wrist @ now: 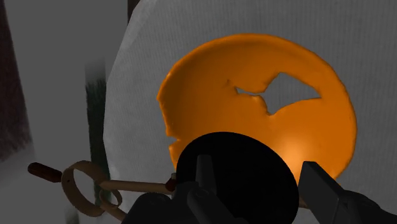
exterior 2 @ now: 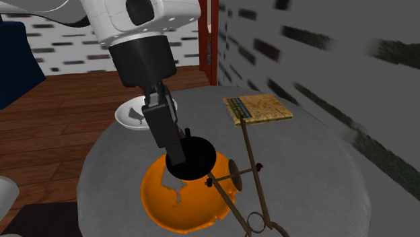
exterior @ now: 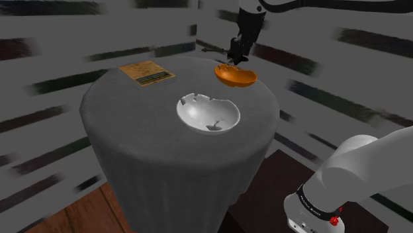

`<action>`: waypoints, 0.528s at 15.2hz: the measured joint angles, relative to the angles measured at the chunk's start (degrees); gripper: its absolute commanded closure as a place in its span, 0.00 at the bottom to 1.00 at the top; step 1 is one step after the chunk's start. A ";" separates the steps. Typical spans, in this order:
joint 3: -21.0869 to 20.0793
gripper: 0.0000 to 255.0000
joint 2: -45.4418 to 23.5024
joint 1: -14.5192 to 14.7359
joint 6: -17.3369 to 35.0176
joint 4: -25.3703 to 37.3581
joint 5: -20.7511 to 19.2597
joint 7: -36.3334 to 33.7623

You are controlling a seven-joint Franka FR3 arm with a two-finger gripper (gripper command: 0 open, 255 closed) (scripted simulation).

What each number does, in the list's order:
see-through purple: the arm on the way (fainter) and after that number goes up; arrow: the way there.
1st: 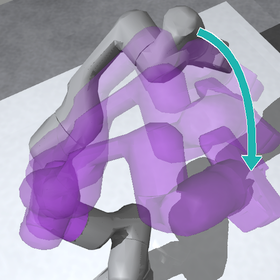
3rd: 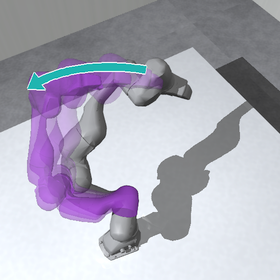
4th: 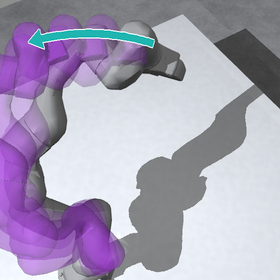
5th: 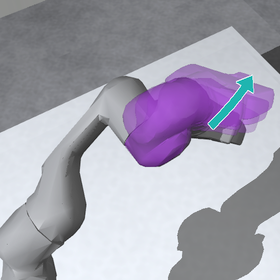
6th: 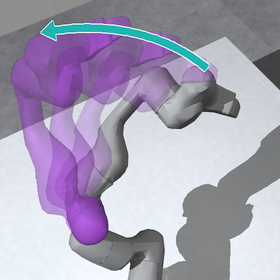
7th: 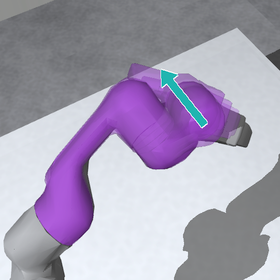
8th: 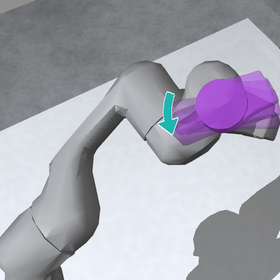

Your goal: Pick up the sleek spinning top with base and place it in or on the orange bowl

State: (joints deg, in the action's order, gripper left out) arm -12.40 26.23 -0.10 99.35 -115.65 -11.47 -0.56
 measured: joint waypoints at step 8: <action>0.06 1.00 1.03 0.19 3.40 -4.49 0.03 -0.74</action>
State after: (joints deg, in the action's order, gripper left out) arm -12.34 27.26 0.09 102.75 -120.13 -11.44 -1.30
